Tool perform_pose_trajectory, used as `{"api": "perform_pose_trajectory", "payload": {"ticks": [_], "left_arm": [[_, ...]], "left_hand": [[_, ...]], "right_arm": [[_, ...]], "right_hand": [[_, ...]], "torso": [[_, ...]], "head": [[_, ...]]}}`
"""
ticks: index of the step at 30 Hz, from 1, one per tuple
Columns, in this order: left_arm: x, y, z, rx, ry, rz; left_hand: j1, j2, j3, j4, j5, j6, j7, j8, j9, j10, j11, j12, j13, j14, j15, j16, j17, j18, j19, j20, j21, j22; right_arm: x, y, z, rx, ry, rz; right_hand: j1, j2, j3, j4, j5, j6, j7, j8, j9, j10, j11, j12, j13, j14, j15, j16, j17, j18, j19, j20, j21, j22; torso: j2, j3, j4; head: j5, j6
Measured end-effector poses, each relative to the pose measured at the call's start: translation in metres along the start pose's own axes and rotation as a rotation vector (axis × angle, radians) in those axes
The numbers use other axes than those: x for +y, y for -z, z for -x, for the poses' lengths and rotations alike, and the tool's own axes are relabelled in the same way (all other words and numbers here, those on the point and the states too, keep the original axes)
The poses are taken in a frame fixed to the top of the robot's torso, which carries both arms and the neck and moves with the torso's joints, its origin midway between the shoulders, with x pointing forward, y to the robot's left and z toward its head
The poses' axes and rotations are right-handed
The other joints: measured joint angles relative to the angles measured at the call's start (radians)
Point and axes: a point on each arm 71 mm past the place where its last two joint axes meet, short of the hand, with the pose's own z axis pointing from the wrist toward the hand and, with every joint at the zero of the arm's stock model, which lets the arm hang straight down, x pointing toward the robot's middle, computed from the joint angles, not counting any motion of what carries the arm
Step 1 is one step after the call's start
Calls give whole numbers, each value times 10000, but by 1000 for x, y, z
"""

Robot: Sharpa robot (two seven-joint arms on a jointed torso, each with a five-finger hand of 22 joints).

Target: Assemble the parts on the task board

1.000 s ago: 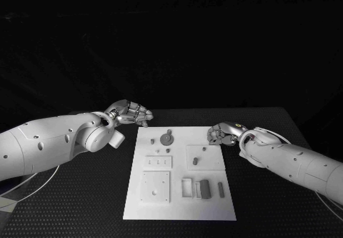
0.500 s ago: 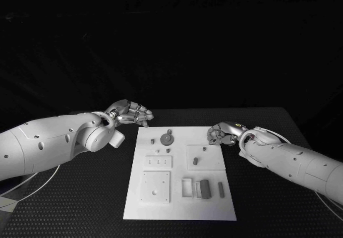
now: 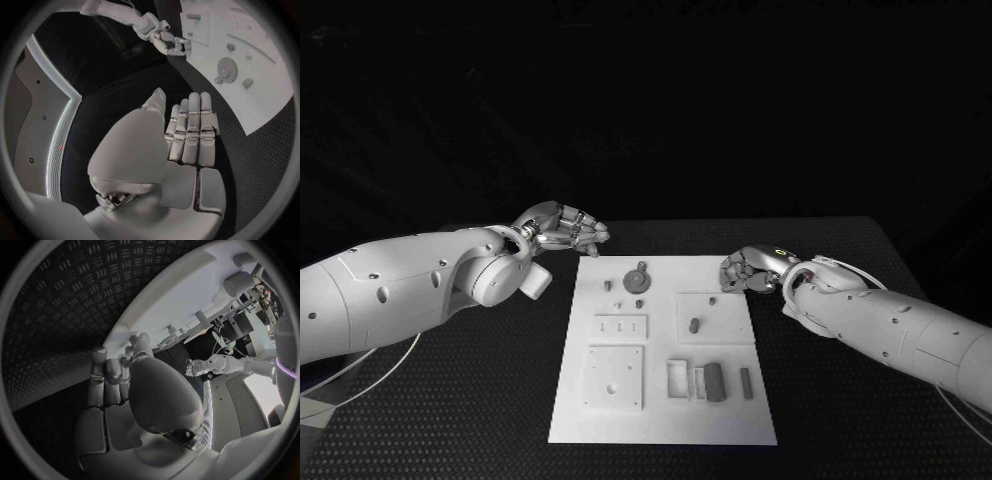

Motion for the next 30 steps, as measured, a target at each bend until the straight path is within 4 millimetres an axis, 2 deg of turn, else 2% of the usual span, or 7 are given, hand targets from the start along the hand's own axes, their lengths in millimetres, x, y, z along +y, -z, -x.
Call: {"api": "perform_pose_trajectory", "payload": {"ticks": [3, 7, 14, 17, 25, 30], "left_arm": [[0, 0, 0, -2, 0, 2], [0, 0, 0, -3, 0, 4], [0, 0, 0, -5, 0, 8], [0, 0, 0, -8, -1, 10], [0, 0, 0, -3, 0, 9], [0, 0, 0, -2, -1, 9]], "left_hand": [[0, 0, 0, 0, 0, 0, 0, 0, 0, 0, 0, 0, 0, 0, 0, 0, 0, 0, 0, 0, 0, 0], [0, 0, 0, 0, 0, 0, 0, 0, 0, 0, 0, 0, -1, 0, 0, 0, 9, 0, 0, 0, 0, -1], [0, 0, 0, 0, 0, 0, 0, 0, 0, 0, 0, 0, 7, 0, 0, 0, 8, -1, 0, 0, 0, -2], [0, 0, 0, 0, 0, 0, 0, 0, 0, 0, 0, 0, 7, 0, 0, 0, 8, 0, 0, 0, 0, -2], [0, 0, 0, 0, 0, 0, 0, 0, 0, 0, 0, 0, 6, 0, 0, 0, 17, 0, 0, 0, 0, -3], [0, 0, 0, 0, 0, 0, 0, 0, 0, 0, 0, 0, 6, 0, 0, 0, 16, 0, 0, 0, 0, -3]], "right_arm": [[0, 0, 0, -2, 6, 1], [0, 0, 0, -19, 14, 2], [0, 0, 1, -138, 48, -56], [-1, 0, 2, -229, 70, -113], [0, -1, 3, -534, 114, -293], [2, -2, 4, -679, 116, -370]], "right_hand": [[0, 0, 0, 0, -1, 142, -83, 122, 43, -35, 35, 20, -6, -27, 22, 7, -12, 3, -1, 1, 0, 0], [0, 1, -1, 0, -1, 210, -117, 158, 79, -35, 35, 20, -6, -66, 37, 7, -24, 4, -17, 16, 0, 1], [1, 1, -30, 29, -1, 274, -102, 194, 89, -70, 72, 20, -6, -86, 48, 47, -45, 5, -20, 19, 54, 8], [-53, 55, -125, 15, -1, 276, -104, 194, 94, 21, 163, 78, -38, -88, 50, 47, -74, 5, -22, 21, 54, 7], [-265, 255, -182, 14, -1, 278, -33, 134, 84, 111, 253, 98, -134, -23, 142, 48, -152, 7, 43, -42, 97, 7], [-461, 190, -210, 42, -1, 309, -2, 133, 81, 170, 235, 98, -195, -8, 157, 48, -187, 8, 116, -44, 96, 6]], "torso": [[0, 0, 0], [2, 1, -1], [3, 4, -1], [3, 6, -1], [3, 7, -5], [4, 6, -3]], "head": [[-6, 0], [-11, 0], [-25, 6], [-27, 7], [-38, 12], [-53, 13]]}}
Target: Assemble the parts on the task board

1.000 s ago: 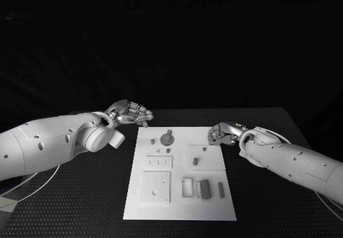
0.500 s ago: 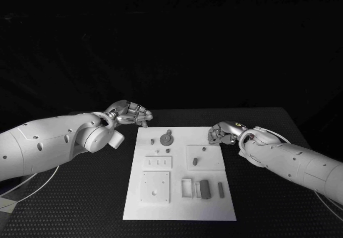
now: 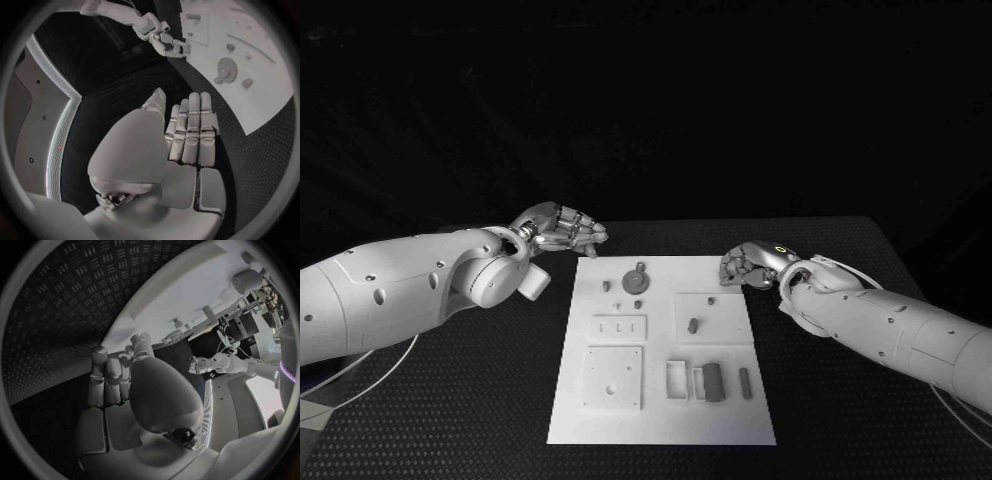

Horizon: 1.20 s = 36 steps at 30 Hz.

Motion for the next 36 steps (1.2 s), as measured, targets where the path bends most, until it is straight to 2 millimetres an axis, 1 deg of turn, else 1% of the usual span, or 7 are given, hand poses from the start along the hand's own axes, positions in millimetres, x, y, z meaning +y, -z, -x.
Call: {"api": "perform_pose_trajectory", "payload": {"ticks": [12, 14, 18, 22, 26, 31, 36], "left_arm": [[0, 0, 0, 27, -141, 4], [0, 0, -1, 29, -204, 18], [0, 0, -1, 32, -347, 72], [1, 0, -1, -3, -514, 151], [2, 0, 0, -25, -706, 265], [2, 0, -2, 16, -918, 443], [3, 0, -7, 126, -1095, 697]], "left_hand": [[0, 0, 0, 0, 0, 0, 0, 0, 14, 0, 0, 0, 36, 0, 0, 0, 26, 0, 0, 0, 0, 19], [-16, 16, 0, 0, 0, 3, -3, 0, 29, 4, -3, 0, 55, 1, -2, 0, 46, 0, 0, 0, 0, 23], [-161, 125, 0, 0, 0, 115, -115, 64, 62, 162, -94, 0, 119, 98, -22, -38, 95, -1, 62, -61, 0, 57], [-406, 155, 0, 0, 0, 346, -231, 167, 104, 414, -204, 119, 224, 330, -140, 4, 218, 0, 184, -110, 0, 110], [-749, 182, 15, 15, 0, 669, -374, 272, 139, 772, -413, 350, 425, 631, -308, 320, 453, 0, 393, -249, 113, 230], [-1166, 98, 40, 17, 0, 990, -486, 366, 160, 1093, -594, 520, 702, 808, -485, 711, 749, -1, 587, -442, 275, 423], [-1387, 22, 55, 2, 0, 1082, -524, 368, 160, 1145, -646, 581, 923, 809, -486, 975, 948, -1, 617, -472, 350, 574]], "right_arm": [[5, -1, 1, -286, -23, -132], [7, -1, 1, -341, -36, -133], [11, -1, 1, -465, -82, -124], [16, -1, 1, -559, -139, -123], [21, -1, 2, -651, -206, -118], [27, -1, 4, -775, -339, -71], [39, -1, 11, -922, -520, 106]], "right_hand": [[-381, -67, 1, 0, 0, 110, 34, -3, 44, 88, -56, -2, -56, 99, -22, 35, -71, 0, 71, -33, 0, -2], [-452, -131, 1, 0, 0, 149, 45, -3, 58, 143, -69, 0, -69, 150, -44, 35, -85, 0, 108, -67, 0, -2], [-541, -146, 1, -1, 0, 200, 27, -3, 61, 159, -56, 10, -97, 171, -54, 35, -98, -1, 129, -80, -1, -3], [-659, -179, 1, -1, 0, 219, 44, -2, 84, 194, -92, 17, -114, 219, -70, 35, -120, 1, 159, -83, 0, -22], [-748, -194, 2, -1, 1, 252, 48, 2, 97, 195, -92, 20, -127, 237, -59, 35, -130, 1, 182, -103, -1, -31], [-749, -193, 2, -1, 1, 266, 57, 2, 96, 212, -110, 20, -140, 240, -57, 35, -141, 1, 198, -89, -1, -32], [-749, -193, 2, -1, 1, 305, 48, 1, 94, 230, -127, 19, -142, 242, -55, 34, -144, 1, 198, -88, -2, -42]], "torso": [[-1, -9, 9], [-1, -9, 8], [-3, -9, 3], [-4, -6, 2], [-3, 1, -2], [-4, 1, -4], [-9, 2, -18]], "head": [[-16, 8], [-16, 8], [-14, 8], [-2, 8], [5, 16], [24, 49], [35, 89]]}}
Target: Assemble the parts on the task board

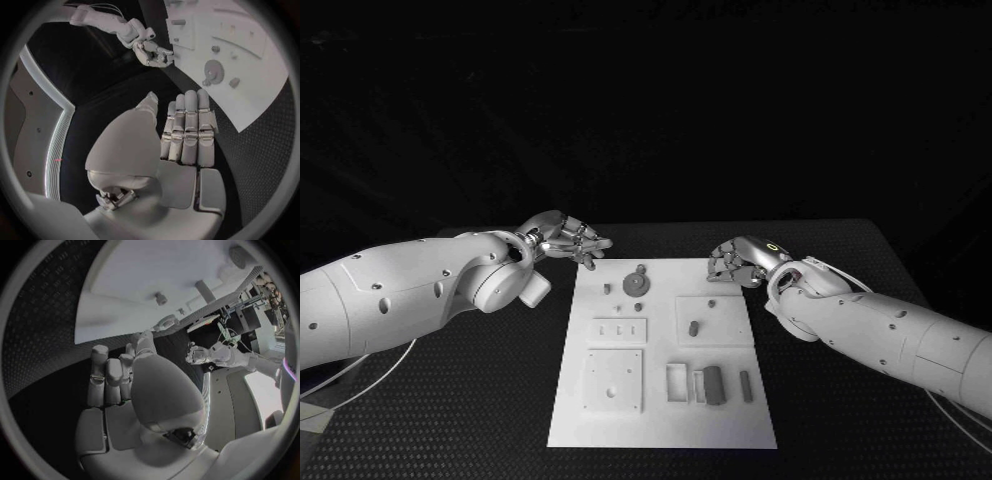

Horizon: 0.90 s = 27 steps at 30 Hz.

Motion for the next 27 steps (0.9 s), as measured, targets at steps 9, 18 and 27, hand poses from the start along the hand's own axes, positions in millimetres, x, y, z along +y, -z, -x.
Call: {"api": "perform_pose_trajectory", "payload": {"ticks": [9, 18, 27], "left_arm": [[-5, -8, -15, 217, -241, 411], [-15, -18, -37, 408, -359, 668], [-24, -27, -57, 544, -441, 773]], "left_hand": [[-312, -115, 27, 27, 0, 26, -11, -6, -7, -1, 0, 1, 245, -68, -67, 187, 116, 0, 30, -29, 0, 157], [-564, -284, 164, 29, 0, -34, 50, -170, -59, -59, 56, 1, 420, -149, -65, 272, 141, -1, -11, -68, 0, 261], [-693, -338, 276, 27, 0, -100, 115, -214, -87, -95, 91, 1, 541, -185, -28, 311, 150, 0, -11, -67, 39, 320]], "right_arm": [[25, -2, 14, -168, -269, 305], [56, -1, 12, -7, -587, 601], [73, -2, 7, 158, -705, 644]], "right_hand": [[-39, -39, 0, 0, 0, 31, 10, 0, -2, 0, 0, -1, -10, 47, -11, 0, -17, 0, 34, -29, 0, -11], [-135, -51, 0, 0, 0, 52, 6, 0, 11, 0, 0, -2, -35, 63, 3, -1, -39, 0, 55, -47, -1, -24], [-183, -80, 30, -29, 0, 78, 14, 0, 20, 0, 0, -2, -52, 72, -52, 0, -51, -1, 86, -50, -1, -35]], "torso": [[-59, -13, -63], [-171, -44, -135], [-244, -90, -164]], "head": [[-2, 74], [74, 89], [160, 78]]}}
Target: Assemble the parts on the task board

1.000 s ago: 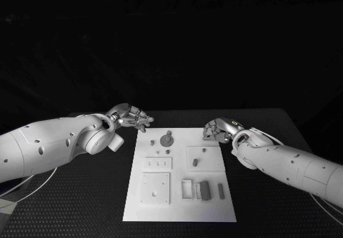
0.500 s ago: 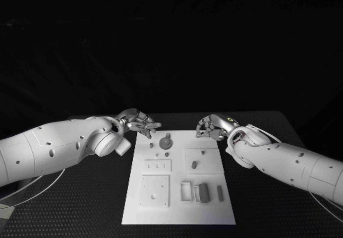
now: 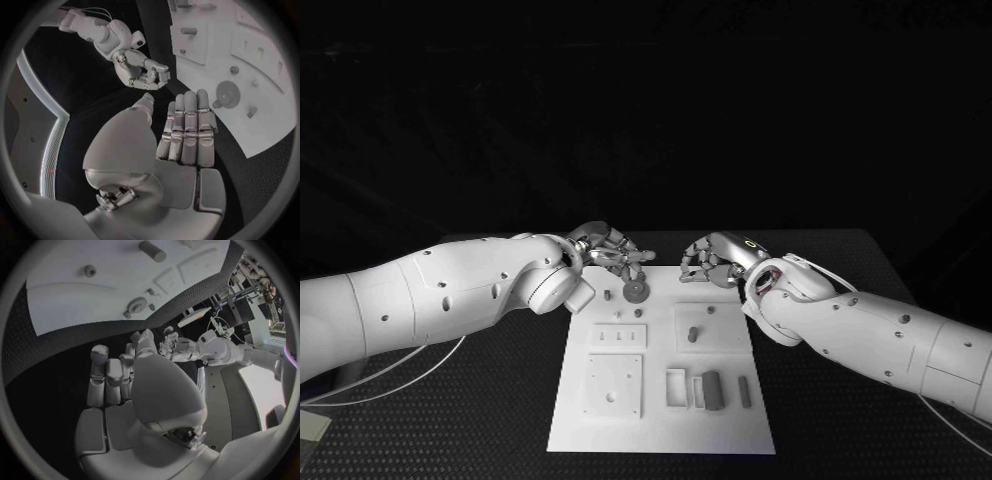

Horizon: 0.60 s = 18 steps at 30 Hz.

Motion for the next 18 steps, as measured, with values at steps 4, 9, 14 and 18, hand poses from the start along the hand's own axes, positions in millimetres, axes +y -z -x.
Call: {"api": "perform_pose_trajectory", "payload": {"ticks": [4, 9, 14, 18], "left_arm": [[-3, -2, -6, 94, -6, 61], [-5, -3, -12, 250, -5, 143], [-6, -4, -16, 354, -16, 224], [-8, -6, -19, 450, -33, 269]], "left_hand": [[-64, -16, 56, -1, 0, -32, 31, -40, -18, -35, -35, 0, 47, -31, -31, 21, -1, 0, 0, 0, 0, 26], [-427, -47, 186, 16, 0, -36, 35, -40, -30, -35, -36, 0, 186, -36, -36, 70, -1, 0, 0, 1, 0, 96], [-722, -50, 268, 20, 0, -36, 34, -40, -30, -35, -36, 0, 299, -36, -36, 123, 9, 0, -1, 0, 0, 153], [-861, -45, 338, 20, 0, -1, 0, -40, -40, -36, -36, 0, 367, -36, -37, 155, 8, 0, -37, -35, 0, 188]], "right_arm": [[6, -1, -2, 57, -31, 29], [9, -2, -4, 101, -24, -6], [13, -3, -5, 136, -38, 9], [17, -3, -6, 165, -60, 58]], "right_hand": [[0, 0, 28, 28, 0, 2, -1, 0, -1, 36, -36, 0, 0, -1, -2, 0, 0, 1, -1, 1, 0, -10], [-40, 40, 28, 28, 0, 8, -5, -1, -2, 36, -36, 0, -10, -1, -2, 0, -10, 0, -1, 2, 0, -10], [-79, 0, 28, 28, 0, 21, 1, -1, -2, 36, -36, -1, -10, 0, -1, 0, -9, 1, -2, 3, 0, -20], [-79, 0, 28, 28, 0, 23, -2, 0, -1, 36, -36, -1, -22, 2, 1, 0, -19, 1, -2, 4, 0, -19]], "torso": [[-6, -5, 0], [1, -11, 0], [11, -6, -2], [12, -6, -6]], "head": [[22, -3], [30, 17], [35, 21], [35, 11]]}}
